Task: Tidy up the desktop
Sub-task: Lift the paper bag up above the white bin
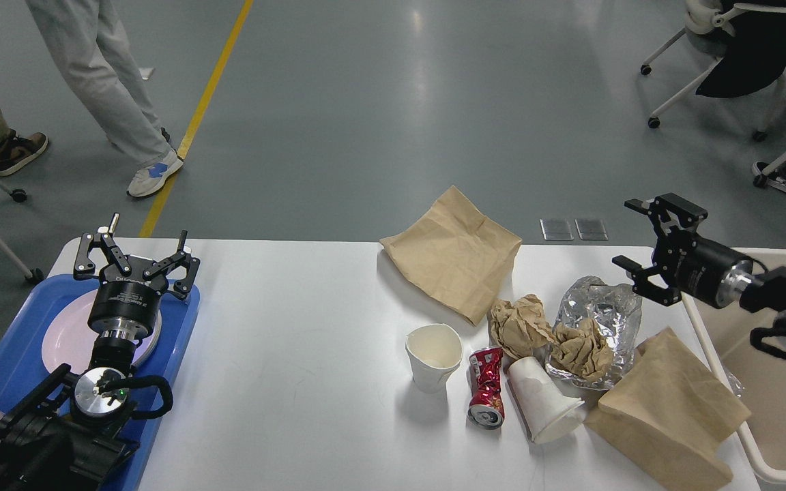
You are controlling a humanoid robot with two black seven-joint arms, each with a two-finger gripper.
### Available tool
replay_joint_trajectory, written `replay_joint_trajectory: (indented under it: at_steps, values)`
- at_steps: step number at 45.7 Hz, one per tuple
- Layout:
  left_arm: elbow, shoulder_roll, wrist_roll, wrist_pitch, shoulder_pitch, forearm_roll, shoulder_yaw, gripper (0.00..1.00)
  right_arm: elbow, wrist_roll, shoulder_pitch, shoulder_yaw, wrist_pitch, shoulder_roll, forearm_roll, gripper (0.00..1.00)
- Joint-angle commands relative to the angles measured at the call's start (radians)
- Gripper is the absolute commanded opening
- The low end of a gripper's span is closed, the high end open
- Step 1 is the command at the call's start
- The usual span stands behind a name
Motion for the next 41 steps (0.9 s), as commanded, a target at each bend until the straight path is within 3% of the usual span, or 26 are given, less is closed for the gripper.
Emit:
replay_joint_trajectory:
  at_steps: [1, 7, 15, 19, 23, 28, 31, 36, 41]
  values:
    - [0.0, 0.001, 0.0, 0.001, 0.0, 0.0, 0.0, 0.96, -0.003, -0.002, 0.309, -0.48, 0.0, -0.041, 0.0, 1.0]
    - [0.0, 0.001, 0.0, 0.001, 0.0, 0.0, 0.0, 0.96, 0.011, -0.002, 0.645, -0.985, 0.023, -0.018, 0.002, 1.0]
    - [0.0, 0.001, 0.0, -0.001, 0.0, 0.0, 0.0, 0.96, 0.053, -0.006, 0.92, -1.417, 0.204, 0.138, 0.003, 1.0]
    - [0.0, -0.001, 0.0, 0.001, 0.0, 0.0, 0.0, 0.96, 0.153, -0.011, 1.053, -1.566, 0.296, 0.21, -0.001, 1.0]
    - [0.0, -0.001, 0.0, 0.001, 0.0, 0.0, 0.0, 0.96, 0.311, -0.034, 1.193, -1.662, 0.339, 0.269, -0.005, 1.0]
    - [0.0, 0.001, 0.0, 0.001, 0.0, 0.0, 0.0, 0.96, 0.601, -0.138, 1.415, -1.723, 0.342, 0.269, -0.006, 1.0]
    - [0.0, 0.001, 0.0, 0.001, 0.0, 0.0, 0.0, 0.96, 0.716, -0.173, 1.487, -1.723, 0.339, 0.269, -0.005, 1.0]
    - [0.0, 0.001, 0.0, 0.001, 0.0, 0.0, -0.001, 0.96, 0.898, -0.179, 1.573, -1.723, 0.307, 0.269, -0.009, 1.0]
    - [0.0, -0.001, -0.001, 0.002, 0.0, 0.0, -0.001, 0.96, 1.001, -0.172, 1.616, -1.716, 0.212, 0.263, -0.005, 0.99]
